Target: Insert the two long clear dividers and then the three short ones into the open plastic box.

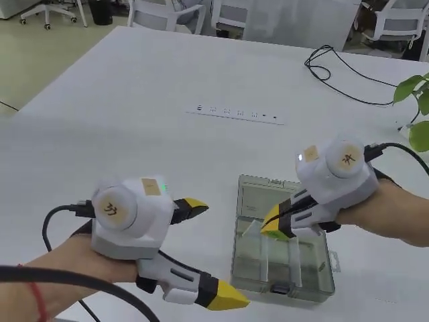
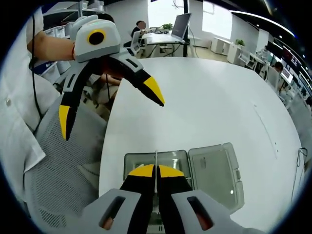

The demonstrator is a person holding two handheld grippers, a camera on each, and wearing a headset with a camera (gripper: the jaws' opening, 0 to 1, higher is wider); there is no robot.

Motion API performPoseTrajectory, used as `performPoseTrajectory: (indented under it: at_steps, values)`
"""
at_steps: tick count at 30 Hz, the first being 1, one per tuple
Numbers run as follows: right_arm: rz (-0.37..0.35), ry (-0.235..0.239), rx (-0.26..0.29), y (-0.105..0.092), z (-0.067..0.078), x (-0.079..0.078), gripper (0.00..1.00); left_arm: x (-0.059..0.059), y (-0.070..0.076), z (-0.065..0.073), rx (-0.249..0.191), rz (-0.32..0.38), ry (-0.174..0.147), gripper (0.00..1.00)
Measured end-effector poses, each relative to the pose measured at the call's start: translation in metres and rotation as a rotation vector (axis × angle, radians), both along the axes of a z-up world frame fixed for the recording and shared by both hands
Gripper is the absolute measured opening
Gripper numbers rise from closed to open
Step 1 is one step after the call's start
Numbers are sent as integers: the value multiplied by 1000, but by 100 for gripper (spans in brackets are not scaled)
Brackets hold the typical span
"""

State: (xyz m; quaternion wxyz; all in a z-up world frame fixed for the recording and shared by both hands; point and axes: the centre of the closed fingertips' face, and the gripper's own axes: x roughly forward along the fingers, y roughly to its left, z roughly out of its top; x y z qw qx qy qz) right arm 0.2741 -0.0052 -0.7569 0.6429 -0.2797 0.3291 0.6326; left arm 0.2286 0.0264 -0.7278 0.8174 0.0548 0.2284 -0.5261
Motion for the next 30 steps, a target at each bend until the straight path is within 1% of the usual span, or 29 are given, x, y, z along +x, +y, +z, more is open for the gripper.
performPoseTrajectory:
  at_steps: [3,6,8,13,16,20,24,30]
  values:
    - [-6,6,11,2,0,0,2,1,0,1,-5,1,-1,100]
    - [-4,1,20,3,0,0,2,0,-1,1,-7,0,-2,100]
    - [-4,7,22,4,-1,-1,2,0,-1,1,-8,-1,-1,100]
    - [8,-2,16,5,-6,-3,2,0,-1,1,-7,0,0,100]
    - [7,0,18,5,-2,-4,2,-1,0,1,-6,1,2,100]
    - [-7,-9,29,5,4,1,2,-1,0,-1,-8,2,4,100]
    - [-10,0,19,3,2,0,2,-1,-1,0,-10,0,6,100]
    - [-14,-4,17,2,-2,1,2,-1,-2,-1,-9,-2,8,100]
